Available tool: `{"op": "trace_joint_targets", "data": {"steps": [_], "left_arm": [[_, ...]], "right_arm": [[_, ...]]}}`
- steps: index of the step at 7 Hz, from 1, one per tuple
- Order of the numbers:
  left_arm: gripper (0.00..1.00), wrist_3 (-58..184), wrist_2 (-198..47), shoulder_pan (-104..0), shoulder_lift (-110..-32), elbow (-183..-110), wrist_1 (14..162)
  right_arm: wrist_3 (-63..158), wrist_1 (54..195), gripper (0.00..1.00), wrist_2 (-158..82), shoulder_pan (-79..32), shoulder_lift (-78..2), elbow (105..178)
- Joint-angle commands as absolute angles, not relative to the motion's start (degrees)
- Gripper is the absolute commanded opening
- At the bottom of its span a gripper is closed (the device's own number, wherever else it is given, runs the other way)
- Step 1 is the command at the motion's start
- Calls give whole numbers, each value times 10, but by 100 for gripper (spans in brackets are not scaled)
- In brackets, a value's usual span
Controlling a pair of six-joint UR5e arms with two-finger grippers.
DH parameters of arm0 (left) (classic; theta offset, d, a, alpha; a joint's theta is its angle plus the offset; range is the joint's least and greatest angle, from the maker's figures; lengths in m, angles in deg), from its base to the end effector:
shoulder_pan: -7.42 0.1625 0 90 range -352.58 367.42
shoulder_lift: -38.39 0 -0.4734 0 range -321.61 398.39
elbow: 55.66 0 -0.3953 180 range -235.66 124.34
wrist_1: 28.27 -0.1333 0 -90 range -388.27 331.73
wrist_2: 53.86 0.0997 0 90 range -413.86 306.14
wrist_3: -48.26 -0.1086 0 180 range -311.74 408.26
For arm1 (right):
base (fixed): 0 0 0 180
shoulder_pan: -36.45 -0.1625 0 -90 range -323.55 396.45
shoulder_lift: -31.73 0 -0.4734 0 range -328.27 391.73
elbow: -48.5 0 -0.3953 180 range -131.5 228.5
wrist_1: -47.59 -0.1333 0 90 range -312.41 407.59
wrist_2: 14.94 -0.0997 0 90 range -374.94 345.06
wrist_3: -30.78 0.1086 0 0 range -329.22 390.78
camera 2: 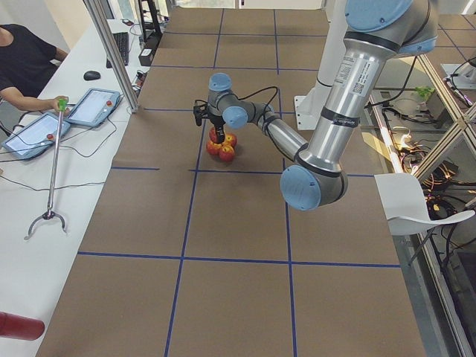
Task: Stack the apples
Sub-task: 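Lift the apple with the left gripper and carry it over the three-apple cluster, then lower the apple onto the top of the cluster and open the left gripper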
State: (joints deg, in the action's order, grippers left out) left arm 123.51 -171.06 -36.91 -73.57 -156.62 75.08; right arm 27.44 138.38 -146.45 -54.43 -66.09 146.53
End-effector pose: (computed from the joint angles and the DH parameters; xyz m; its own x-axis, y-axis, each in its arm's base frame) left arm 0.4048 -0.5124 0.3814 0.5763 -0.2464 -0.7792 0.2467 0.9614 -0.1216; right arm 0.0679 -0.4288 0.7124 0.7483 -0.0401 0.6622 0.0283 0.9992 0.0285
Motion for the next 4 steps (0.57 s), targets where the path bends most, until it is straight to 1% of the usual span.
{"op": "trace_joint_targets", "data": {"steps": [1,4], "left_arm": [[0,1236,-1701,-356,-738,-1560,746],[0,1237,-1703,-349,-738,-1562,746]], "right_arm": [[274,1384,100,-1465,-544,-661,1465],[274,1384,100,-1465,-544,-661,1465]]}}
